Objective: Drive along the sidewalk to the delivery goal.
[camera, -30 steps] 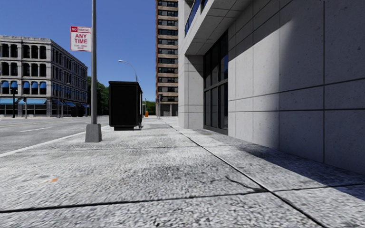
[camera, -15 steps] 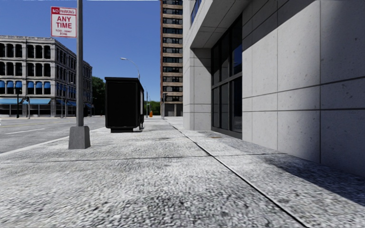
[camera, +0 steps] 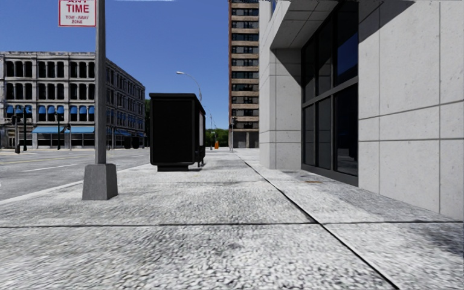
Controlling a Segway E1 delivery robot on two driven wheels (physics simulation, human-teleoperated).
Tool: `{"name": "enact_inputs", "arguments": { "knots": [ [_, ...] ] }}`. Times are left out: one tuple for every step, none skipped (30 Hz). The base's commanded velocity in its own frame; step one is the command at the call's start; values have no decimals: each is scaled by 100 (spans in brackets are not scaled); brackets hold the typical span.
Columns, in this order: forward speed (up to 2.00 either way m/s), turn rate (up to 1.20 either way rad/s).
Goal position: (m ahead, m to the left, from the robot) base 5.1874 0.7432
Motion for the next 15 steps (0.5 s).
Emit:
{"name": "enact_inputs", "arguments": {
  "knots": [
    [200, 37],
    [200, 37],
    [200, 38],
    [200, 38],
    [200, 38],
    [200, 38],
    [200, 38],
    [200, 38],
    [200, 38],
    [200, 38],
    [200, 38],
    [200, 38],
    [200, 38],
    [200, 38],
    [200, 38]
  ]
}}
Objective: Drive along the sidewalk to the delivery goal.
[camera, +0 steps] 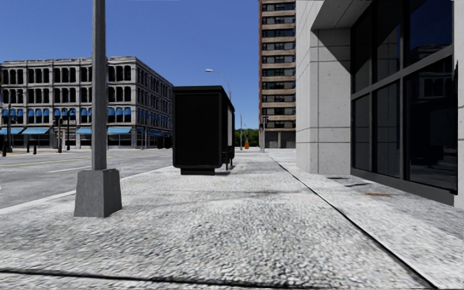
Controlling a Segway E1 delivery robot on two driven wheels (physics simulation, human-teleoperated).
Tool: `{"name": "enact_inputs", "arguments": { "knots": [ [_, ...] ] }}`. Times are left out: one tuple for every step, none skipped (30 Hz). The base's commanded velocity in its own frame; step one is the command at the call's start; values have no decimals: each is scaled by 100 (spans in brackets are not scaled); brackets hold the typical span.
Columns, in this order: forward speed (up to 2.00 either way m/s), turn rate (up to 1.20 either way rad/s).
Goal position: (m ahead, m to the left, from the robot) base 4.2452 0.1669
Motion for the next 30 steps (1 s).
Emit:
{"name": "enact_inputs", "arguments": {
  "knots": [
    [200, 38],
    [200, 38],
    [200, 38],
    [200, 38],
    [200, 22],
    [200, 0],
    [200, 0],
    [200, 0],
    [200, 0],
    [200, 0],
    [200, 0],
    [200, 0],
    [200, 0],
    [200, 0],
    [200, 0],
    [200, 0],
    [200, 0],
    [200, 0],
    [200, 0],
    [200, 0],
    [200, 0],
    [200, 0],
    [200, 0],
    [200, 0],
    [200, 0],
    [200, 0],
    [200, 0],
    [200, 0],
    [200, 0],
    [200, 0]
  ]
}}
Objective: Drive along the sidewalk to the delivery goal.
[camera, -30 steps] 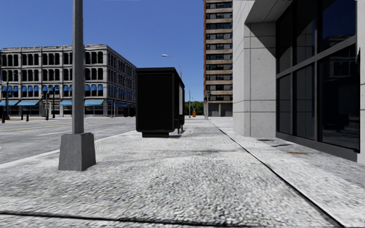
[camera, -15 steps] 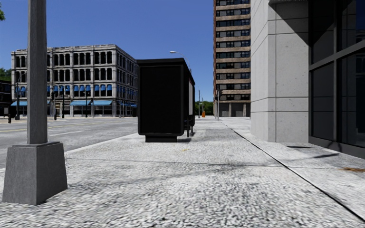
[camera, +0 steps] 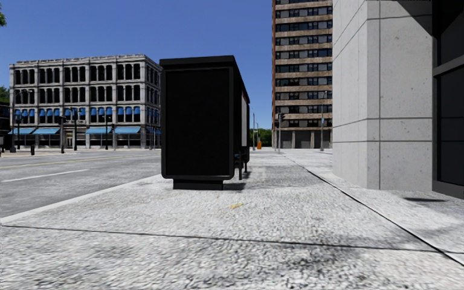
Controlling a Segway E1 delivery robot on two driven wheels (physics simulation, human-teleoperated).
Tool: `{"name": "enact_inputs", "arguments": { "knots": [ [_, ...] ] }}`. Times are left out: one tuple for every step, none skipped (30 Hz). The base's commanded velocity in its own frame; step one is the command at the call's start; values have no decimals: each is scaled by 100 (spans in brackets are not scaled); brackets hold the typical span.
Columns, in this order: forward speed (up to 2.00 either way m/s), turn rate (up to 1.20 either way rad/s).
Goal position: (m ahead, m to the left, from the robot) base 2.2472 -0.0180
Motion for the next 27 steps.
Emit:
{"name": "enact_inputs", "arguments": {
  "knots": [
    [200, 0],
    [200, 0],
    [200, 0],
    [200, 0],
    [200, 0],
    [200, 0],
    [200, 0],
    [200, 0],
    [200, 0],
    [200, 0],
    [200, 0],
    [200, 0],
    [200, -11],
    [200, -21],
    [200, -21],
    [200, -23],
    [200, -24],
    [200, -24],
    [200, -24],
    [195, -24],
    [173, -24],
    [173, -24],
    [144, -24],
    [126, -20],
    [112, -10],
    [112, -10],
    [103, -6]
  ]
}}
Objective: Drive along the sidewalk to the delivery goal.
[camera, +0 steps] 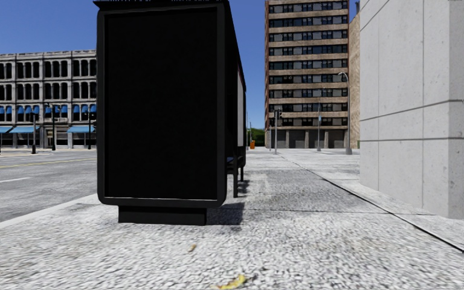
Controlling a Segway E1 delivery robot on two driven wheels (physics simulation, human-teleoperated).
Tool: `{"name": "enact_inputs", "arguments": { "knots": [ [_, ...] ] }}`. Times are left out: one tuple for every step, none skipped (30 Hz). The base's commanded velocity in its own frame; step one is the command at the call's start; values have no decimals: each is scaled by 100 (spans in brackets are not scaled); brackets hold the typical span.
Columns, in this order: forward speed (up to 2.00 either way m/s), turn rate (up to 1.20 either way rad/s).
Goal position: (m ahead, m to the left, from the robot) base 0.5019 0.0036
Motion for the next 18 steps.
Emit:
{"name": "enact_inputs", "arguments": {
  "knots": [
    [91, -4],
    [82, 0],
    [82, 0],
    [75, 0],
    [64, 0],
    [64, 0],
    [52, 0],
    [30, 0],
    [5, 0],
    [5, 0],
    [0, 0],
    [0, 0],
    [0, 0],
    [0, 0],
    [0, 0],
    [0, 0],
    [0, 0],
    [0, 0]
  ]
}}
